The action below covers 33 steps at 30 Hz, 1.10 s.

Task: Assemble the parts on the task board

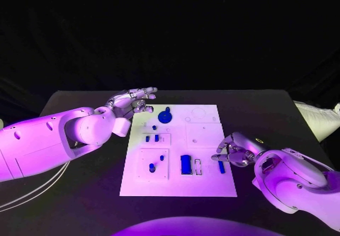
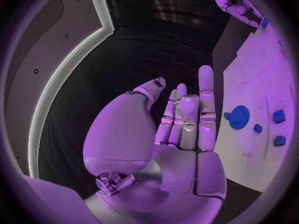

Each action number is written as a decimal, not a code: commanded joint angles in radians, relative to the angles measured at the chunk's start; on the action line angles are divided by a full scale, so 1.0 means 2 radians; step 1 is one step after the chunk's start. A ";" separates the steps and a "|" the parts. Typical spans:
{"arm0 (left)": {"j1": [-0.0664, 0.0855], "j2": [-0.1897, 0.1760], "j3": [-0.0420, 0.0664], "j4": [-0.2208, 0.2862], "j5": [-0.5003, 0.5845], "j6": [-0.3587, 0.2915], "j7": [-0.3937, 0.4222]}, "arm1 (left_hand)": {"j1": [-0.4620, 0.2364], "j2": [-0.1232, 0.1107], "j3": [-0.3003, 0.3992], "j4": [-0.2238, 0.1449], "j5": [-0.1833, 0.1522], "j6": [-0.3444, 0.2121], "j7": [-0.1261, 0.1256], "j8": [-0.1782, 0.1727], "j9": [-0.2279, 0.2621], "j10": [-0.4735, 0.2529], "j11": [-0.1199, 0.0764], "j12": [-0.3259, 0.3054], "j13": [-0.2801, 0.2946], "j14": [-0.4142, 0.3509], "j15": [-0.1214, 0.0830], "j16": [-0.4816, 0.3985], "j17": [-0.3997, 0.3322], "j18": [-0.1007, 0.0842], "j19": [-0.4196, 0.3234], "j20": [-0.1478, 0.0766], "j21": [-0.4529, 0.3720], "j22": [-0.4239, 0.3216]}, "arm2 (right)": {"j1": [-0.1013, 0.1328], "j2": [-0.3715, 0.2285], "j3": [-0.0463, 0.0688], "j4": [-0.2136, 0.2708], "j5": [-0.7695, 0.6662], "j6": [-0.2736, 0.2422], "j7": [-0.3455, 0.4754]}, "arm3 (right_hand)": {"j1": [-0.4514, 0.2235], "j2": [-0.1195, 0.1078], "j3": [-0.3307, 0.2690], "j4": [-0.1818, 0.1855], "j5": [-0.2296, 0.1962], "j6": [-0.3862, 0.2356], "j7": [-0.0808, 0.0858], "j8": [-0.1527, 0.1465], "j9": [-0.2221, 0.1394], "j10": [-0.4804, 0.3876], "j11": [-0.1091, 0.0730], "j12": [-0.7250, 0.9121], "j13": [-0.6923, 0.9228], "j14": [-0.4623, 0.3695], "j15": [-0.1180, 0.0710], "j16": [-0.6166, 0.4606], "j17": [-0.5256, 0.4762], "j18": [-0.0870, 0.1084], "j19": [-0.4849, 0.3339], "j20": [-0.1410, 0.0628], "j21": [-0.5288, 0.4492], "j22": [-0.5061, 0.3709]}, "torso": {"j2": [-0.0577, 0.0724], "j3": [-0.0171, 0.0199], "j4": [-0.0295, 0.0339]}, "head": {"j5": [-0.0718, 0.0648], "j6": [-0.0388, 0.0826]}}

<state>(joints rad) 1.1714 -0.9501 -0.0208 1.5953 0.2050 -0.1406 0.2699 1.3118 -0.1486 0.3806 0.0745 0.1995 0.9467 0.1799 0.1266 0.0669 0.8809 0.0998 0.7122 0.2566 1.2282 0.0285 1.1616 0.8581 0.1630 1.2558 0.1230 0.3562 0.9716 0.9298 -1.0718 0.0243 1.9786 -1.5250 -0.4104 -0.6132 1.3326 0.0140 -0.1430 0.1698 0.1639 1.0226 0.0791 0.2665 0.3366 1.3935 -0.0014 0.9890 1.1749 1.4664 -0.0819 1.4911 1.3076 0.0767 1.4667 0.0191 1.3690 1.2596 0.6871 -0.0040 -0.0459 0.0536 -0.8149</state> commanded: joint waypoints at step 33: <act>0.000 0.000 0.000 0.001 -0.005 0.011 0.000 | 0.001 0.005 -0.004 0.000 0.002 -0.003 0.001 0.000 0.000 -0.002 0.003 0.000 -0.001 -0.004 -0.001 0.000 -0.002 0.009 0.004 0.001 -0.002 -0.001 | -0.013 -0.001 -0.003 -0.013 -0.052 0.094 -0.034 | -0.003 -0.003 0.001 0.015 0.006 0.034 -0.006 -0.015 -0.008 0.002 -0.005 -0.010 -0.005 0.039 0.001 -0.001 0.062 -0.005 0.000 0.003 -0.001 0.002 | 0.000 -0.0002 0.0006 | -0.002 0.000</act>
<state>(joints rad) 1.1714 -0.9514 -0.0211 1.5962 0.2037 -0.1395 0.2678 1.3118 -0.1486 0.3777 0.0716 0.1995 0.9467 0.1800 0.1266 0.0669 0.8809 0.0999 0.7122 0.2554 1.2282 0.0285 1.1616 0.8558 0.1629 1.2558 0.1230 0.3562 0.9706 0.9073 -1.0760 0.0192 1.9553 -1.6129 -0.2621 -0.6737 1.3225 0.0039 -0.1446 0.1989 0.1762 1.0835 0.0670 0.2394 0.3220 1.3973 -0.0052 0.9708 1.1643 1.4665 -0.0820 1.4911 1.3073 0.0768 1.4661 0.0256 1.3690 1.2634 0.6878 -0.0046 -0.0438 0.0472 -0.8147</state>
